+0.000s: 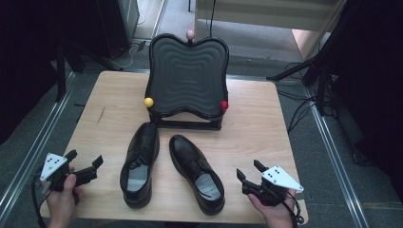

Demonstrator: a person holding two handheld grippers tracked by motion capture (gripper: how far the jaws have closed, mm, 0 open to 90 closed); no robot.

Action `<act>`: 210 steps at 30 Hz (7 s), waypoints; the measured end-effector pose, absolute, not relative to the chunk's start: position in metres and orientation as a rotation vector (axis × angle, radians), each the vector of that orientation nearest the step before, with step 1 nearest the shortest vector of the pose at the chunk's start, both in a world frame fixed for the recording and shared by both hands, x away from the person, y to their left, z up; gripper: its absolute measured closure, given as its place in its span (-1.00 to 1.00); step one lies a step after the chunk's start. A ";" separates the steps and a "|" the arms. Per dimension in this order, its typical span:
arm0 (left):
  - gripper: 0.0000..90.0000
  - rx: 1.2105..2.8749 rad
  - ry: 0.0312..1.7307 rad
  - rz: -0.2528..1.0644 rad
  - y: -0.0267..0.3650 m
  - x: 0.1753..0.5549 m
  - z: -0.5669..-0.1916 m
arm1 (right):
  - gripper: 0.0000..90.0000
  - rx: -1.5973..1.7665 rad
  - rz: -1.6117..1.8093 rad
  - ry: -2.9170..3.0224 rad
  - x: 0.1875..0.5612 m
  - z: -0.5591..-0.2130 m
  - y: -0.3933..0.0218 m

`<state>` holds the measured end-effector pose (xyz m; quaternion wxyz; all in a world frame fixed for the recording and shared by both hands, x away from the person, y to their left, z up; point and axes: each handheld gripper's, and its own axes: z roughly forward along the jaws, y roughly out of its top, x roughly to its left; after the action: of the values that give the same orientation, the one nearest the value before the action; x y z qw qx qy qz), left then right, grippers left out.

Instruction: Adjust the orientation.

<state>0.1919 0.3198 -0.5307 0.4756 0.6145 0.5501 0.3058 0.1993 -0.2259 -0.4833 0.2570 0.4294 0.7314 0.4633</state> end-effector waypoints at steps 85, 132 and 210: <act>0.41 1.751 1.111 0.625 0.193 0.183 -0.501 | -0.32 1.148 1.340 2.047 0.199 -0.484 -0.214; 0.17 1.694 1.024 0.440 0.224 0.180 -0.495 | 0.93 1.155 1.170 2.034 0.200 -0.481 -0.123; 0.94 1.842 1.060 0.776 0.159 0.179 -0.499 | -0.22 1.268 1.409 1.978 0.205 -0.483 -0.164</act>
<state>0.1794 0.1587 -0.4990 0.4257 0.7367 0.4240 0.3103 0.2052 -0.1640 -0.4829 0.1997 0.4535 0.7074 0.5040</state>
